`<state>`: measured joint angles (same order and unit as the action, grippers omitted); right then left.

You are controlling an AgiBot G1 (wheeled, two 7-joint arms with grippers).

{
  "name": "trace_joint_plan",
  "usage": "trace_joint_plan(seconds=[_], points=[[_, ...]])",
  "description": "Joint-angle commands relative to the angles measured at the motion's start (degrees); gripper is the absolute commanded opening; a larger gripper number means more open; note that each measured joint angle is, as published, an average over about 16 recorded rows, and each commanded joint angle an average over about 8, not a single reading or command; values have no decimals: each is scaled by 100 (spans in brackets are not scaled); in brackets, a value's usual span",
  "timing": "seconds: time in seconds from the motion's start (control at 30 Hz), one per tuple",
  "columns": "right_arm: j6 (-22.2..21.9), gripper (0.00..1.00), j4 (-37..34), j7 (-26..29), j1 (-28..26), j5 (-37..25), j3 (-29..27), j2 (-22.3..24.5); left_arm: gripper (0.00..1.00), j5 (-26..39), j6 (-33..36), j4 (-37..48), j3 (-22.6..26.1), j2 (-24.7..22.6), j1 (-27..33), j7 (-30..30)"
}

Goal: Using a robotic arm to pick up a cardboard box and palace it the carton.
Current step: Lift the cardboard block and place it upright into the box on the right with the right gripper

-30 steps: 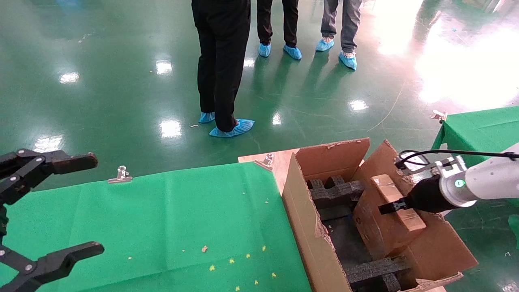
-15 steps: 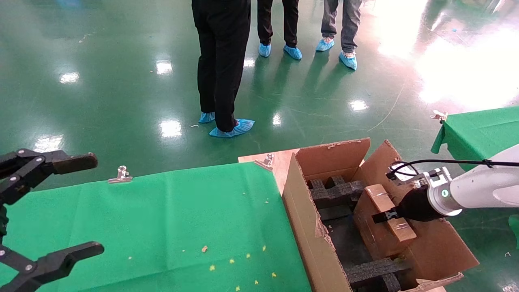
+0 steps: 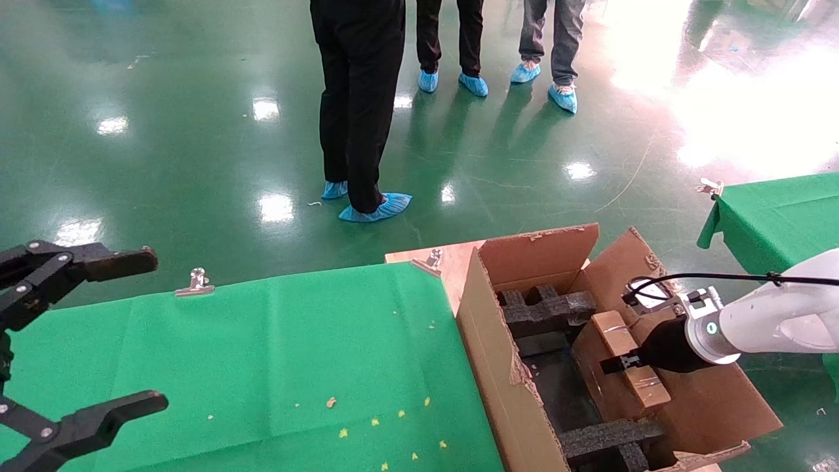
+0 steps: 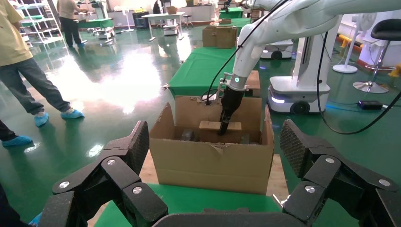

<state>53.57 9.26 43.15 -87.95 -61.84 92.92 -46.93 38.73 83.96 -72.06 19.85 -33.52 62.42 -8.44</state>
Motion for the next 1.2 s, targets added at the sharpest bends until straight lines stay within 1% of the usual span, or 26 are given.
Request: trace_joint_plan(seconds=[0.03,0.2,0.23,0.27,0.93,1.2], points=[[26,23,-82,-55,18,20,-13,-36,100,0,0,0,0,0,0,0],[67,85,-206,-127,38,43,-29,-93,100,-1,-1,1,0,0,-1,0],[70,95,-218,-133,40,46,-31,-99,100,-1,-1,1,0,0,-1,0],[73,100,-230,-140,42,49,-33,-106,100,-2,-1,1,0,0,-1,0],[75,100,-178,-122,19,34,-25,-77,100,-2,-2,2,0,0,-1,1],[95,100,-145,-131,-74,16,-17,-52,100,-2,-1,2,1,0,-1,1]])
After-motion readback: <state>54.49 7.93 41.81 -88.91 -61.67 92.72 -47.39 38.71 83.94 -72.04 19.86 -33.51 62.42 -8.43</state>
